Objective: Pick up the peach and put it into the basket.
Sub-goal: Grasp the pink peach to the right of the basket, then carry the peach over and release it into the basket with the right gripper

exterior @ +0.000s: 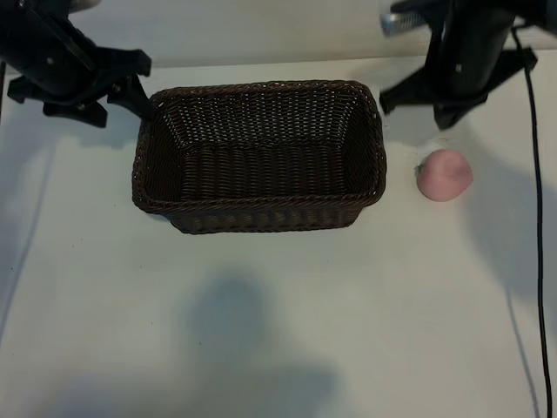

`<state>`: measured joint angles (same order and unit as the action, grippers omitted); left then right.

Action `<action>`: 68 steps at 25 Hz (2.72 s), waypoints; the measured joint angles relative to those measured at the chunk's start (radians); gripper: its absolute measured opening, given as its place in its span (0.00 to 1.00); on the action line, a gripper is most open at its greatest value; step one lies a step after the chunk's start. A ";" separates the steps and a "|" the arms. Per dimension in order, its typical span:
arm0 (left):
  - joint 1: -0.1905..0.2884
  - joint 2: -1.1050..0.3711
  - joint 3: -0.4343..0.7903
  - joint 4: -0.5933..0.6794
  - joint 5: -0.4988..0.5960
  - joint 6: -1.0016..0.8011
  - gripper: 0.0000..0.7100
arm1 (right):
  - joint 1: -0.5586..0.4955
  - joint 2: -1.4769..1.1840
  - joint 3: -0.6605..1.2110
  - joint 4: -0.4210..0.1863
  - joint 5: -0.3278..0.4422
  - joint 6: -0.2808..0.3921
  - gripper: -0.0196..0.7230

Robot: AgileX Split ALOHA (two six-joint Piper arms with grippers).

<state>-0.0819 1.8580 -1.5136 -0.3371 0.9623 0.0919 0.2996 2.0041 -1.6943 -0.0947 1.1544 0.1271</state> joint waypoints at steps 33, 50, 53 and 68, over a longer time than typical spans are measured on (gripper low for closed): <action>0.000 0.006 -0.046 0.003 0.029 0.005 0.84 | -0.059 0.086 0.187 0.060 -0.215 -0.034 0.59; 0.000 0.006 -0.046 0.003 0.029 0.005 0.84 | -0.059 0.018 0.076 0.032 -0.036 -0.036 0.08; 0.000 0.006 -0.046 0.003 0.029 0.005 0.84 | -0.059 -0.051 0.006 0.046 0.022 -0.036 0.08; 0.000 0.006 -0.046 0.003 0.027 0.007 0.84 | 0.140 -0.108 -0.122 0.175 0.032 -0.060 0.08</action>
<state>-0.0819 1.8643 -1.5594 -0.3339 0.9895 0.0985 0.4396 1.8964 -1.8162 0.0799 1.1868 0.0667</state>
